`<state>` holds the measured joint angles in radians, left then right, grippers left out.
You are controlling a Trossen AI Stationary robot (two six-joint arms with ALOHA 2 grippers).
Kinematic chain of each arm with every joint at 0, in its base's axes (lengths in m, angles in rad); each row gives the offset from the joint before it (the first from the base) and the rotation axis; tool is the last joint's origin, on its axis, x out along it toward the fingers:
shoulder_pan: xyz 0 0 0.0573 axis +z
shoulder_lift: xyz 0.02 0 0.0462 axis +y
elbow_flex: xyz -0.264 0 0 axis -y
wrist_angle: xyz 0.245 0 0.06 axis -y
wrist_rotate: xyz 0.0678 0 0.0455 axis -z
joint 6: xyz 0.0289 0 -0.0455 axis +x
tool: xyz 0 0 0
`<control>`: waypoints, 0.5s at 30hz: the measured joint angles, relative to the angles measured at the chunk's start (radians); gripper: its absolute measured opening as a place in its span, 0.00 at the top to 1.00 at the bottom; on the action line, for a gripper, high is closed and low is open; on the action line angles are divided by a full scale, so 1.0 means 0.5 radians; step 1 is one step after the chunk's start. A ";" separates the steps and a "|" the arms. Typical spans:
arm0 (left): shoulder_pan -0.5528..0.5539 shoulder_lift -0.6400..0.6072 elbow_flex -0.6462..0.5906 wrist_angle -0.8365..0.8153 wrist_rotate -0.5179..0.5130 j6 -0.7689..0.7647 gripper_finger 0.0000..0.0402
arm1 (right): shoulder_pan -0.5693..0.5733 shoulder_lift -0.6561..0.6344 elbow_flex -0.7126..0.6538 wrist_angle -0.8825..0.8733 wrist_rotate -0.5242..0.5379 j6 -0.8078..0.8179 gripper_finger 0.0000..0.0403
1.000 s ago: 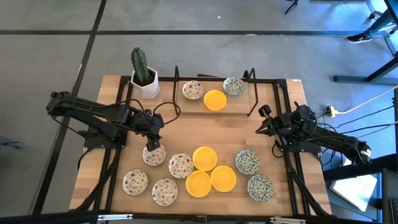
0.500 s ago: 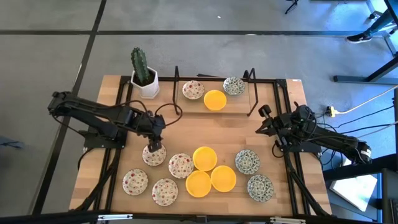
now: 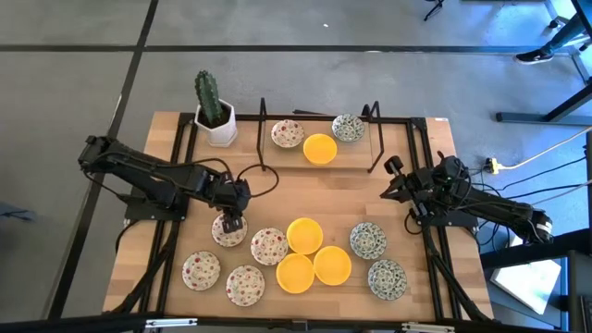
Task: Pick & Place Mini bowls
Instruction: Stack the red green bowl on top of the red green bowl on the shelf
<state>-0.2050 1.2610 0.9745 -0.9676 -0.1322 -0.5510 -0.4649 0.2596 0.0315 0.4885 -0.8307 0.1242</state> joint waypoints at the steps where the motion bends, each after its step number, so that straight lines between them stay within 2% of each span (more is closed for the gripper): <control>1: 0.000 0.000 0.000 0.000 0.000 0.010 0.48 | -0.001 0.000 0.000 0.000 0.000 0.000 0.96; 15: 0.000 0.000 0.000 0.000 -0.006 -0.026 0.48 | 0.000 0.000 0.000 0.000 0.000 0.002 0.96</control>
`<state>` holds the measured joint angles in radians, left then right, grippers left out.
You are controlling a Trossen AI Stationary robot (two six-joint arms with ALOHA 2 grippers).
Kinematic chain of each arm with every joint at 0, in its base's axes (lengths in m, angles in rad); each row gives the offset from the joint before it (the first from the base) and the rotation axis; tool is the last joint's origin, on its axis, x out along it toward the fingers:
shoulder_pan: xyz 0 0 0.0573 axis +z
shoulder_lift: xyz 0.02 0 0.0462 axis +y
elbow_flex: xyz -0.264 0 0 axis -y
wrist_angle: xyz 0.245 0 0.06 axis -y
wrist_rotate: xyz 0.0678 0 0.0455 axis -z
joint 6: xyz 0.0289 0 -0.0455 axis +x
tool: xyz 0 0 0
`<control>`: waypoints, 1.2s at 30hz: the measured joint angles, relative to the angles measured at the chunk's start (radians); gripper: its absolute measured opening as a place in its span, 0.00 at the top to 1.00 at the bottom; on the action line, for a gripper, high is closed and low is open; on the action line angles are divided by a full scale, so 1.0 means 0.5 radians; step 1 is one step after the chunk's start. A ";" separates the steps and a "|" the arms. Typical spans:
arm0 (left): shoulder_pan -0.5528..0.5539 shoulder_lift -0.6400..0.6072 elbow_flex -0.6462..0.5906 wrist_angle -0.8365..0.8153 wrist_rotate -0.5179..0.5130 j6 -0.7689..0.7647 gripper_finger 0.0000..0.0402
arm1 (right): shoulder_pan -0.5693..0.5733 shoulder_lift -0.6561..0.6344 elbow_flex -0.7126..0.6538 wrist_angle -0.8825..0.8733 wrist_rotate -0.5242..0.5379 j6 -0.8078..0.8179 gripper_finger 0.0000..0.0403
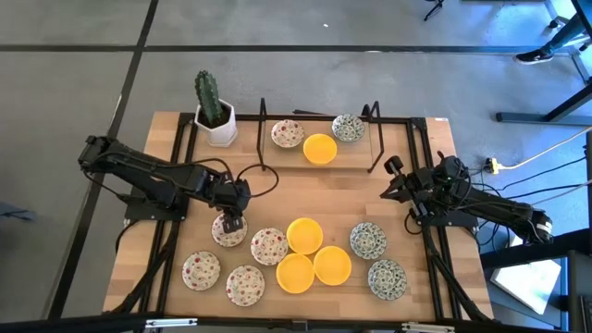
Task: Pick & Place Mini bowls
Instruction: Stack the red green bowl on top of the red green bowl on the shelf
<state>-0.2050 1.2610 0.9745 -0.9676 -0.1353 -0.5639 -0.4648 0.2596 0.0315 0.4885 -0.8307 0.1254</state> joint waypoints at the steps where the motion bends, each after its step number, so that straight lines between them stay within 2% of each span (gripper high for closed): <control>1: 0.000 0.000 0.000 0.000 0.004 -0.003 0.48 | -0.001 0.000 0.000 0.000 0.000 0.001 0.96; 36: 0.036 -0.002 0.000 -0.001 -0.008 0.003 0.48 | -0.001 -0.001 0.000 0.017 -0.038 0.048 0.96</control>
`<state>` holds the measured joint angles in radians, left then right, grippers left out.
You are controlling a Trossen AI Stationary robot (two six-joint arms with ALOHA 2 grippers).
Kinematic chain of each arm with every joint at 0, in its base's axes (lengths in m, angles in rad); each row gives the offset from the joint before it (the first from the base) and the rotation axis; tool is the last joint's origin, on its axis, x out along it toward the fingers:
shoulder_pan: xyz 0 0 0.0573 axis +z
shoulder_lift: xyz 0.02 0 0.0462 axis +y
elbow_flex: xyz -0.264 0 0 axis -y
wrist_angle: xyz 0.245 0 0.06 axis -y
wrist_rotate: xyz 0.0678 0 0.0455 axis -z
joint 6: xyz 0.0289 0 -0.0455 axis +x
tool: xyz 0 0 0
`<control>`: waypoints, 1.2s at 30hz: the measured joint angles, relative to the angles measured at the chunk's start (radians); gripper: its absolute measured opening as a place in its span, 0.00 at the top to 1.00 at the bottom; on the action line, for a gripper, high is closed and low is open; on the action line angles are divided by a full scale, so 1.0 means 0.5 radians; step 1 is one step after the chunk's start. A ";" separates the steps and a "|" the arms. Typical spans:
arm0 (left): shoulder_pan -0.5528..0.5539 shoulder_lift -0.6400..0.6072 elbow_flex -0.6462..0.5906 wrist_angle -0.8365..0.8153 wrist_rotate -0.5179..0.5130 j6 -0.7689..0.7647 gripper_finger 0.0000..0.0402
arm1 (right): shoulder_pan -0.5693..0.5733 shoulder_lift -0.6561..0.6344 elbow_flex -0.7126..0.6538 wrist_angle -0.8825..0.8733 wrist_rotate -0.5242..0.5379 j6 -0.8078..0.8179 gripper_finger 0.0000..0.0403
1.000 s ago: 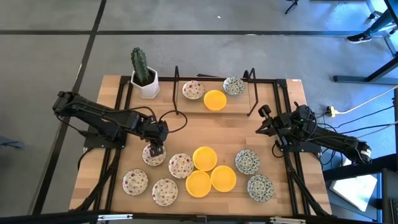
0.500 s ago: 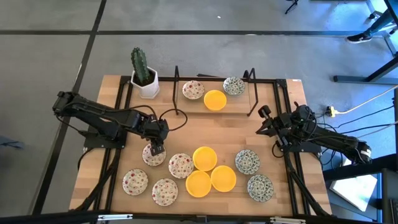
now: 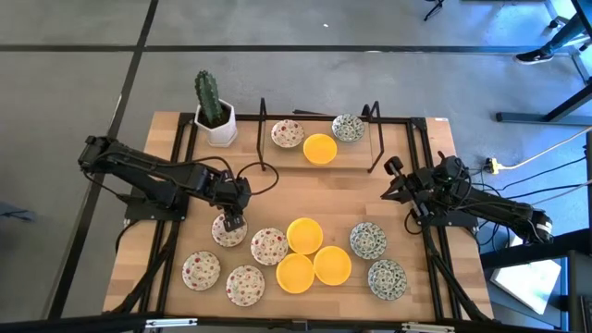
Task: Pick & Place Mini bowls
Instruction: Stack the red green bowl on top of the red green bowl on the shelf
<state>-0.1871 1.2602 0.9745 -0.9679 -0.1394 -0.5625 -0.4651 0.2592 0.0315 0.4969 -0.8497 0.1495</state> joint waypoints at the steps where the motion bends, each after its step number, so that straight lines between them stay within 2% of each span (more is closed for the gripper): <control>1: 0.000 0.000 0.000 0.001 0.000 -0.001 0.48 | 0.000 0.000 0.000 0.000 0.000 0.002 0.96; 33: -0.013 0.000 0.000 0.000 0.004 -0.001 0.48 | 0.000 0.000 0.000 0.000 0.000 0.002 0.96; 36: -0.013 0.000 0.000 0.000 0.109 -0.073 0.48 | 0.001 0.000 0.000 -0.001 0.000 0.020 0.96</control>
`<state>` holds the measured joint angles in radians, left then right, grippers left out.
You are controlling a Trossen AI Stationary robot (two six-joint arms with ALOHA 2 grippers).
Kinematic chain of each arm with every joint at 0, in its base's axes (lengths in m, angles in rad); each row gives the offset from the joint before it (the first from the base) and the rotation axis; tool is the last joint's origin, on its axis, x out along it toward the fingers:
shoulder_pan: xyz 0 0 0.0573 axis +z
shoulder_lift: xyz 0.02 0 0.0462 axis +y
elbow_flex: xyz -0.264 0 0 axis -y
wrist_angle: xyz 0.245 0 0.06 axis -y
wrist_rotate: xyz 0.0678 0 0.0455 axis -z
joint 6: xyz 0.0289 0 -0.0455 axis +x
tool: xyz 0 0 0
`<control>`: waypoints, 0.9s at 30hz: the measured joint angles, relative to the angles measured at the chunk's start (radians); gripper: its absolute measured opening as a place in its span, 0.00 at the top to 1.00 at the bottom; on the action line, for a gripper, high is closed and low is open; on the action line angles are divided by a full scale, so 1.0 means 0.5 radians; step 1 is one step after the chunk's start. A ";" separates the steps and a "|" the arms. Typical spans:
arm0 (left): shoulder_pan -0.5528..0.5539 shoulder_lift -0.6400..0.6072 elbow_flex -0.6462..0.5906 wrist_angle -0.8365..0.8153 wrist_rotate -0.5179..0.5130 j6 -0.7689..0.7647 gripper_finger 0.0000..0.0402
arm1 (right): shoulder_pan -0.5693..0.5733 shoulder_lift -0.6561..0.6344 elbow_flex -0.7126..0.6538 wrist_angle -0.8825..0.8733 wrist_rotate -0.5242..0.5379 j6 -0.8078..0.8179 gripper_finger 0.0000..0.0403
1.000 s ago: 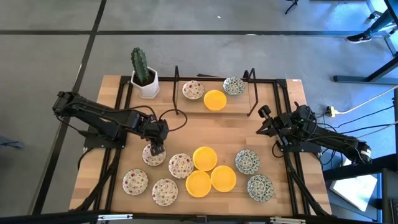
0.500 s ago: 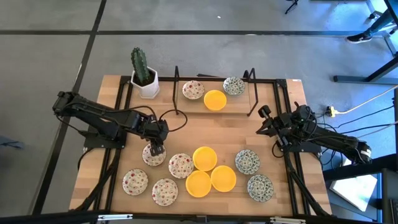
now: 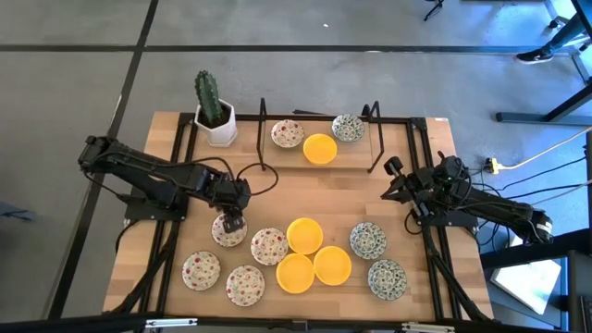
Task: Pick & Place Mini bowls
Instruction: Stack the red green bowl on top of the red green bowl on the shelf
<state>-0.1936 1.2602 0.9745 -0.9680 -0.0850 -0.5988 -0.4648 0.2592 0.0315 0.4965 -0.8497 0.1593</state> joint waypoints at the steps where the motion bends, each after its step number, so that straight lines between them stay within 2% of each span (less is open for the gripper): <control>1: 0.000 0.000 0.000 0.000 0.067 -0.036 0.48 | 0.001 0.000 0.000 0.000 0.000 0.009 0.96; 4: -0.025 0.007 0.000 -0.001 0.163 -0.071 0.48 | 0.016 0.000 0.000 0.000 0.000 0.027 0.96; 14: -0.084 0.010 -0.193 -0.007 0.154 -0.070 0.48 | 0.077 0.000 0.000 0.007 0.024 0.026 0.96; 21: -0.021 0.011 -0.379 0.002 0.047 -0.034 0.48 | 0.094 0.001 0.000 0.014 0.040 0.024 0.96; 27: 0.063 0.011 -0.484 0.076 0.106 0.003 0.48 | 0.095 0.001 0.000 0.014 0.054 0.011 0.96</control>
<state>-0.1623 1.2659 0.7326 -0.9298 -0.0322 -0.5975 -0.4175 0.2596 0.0315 0.5037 -0.8230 0.1646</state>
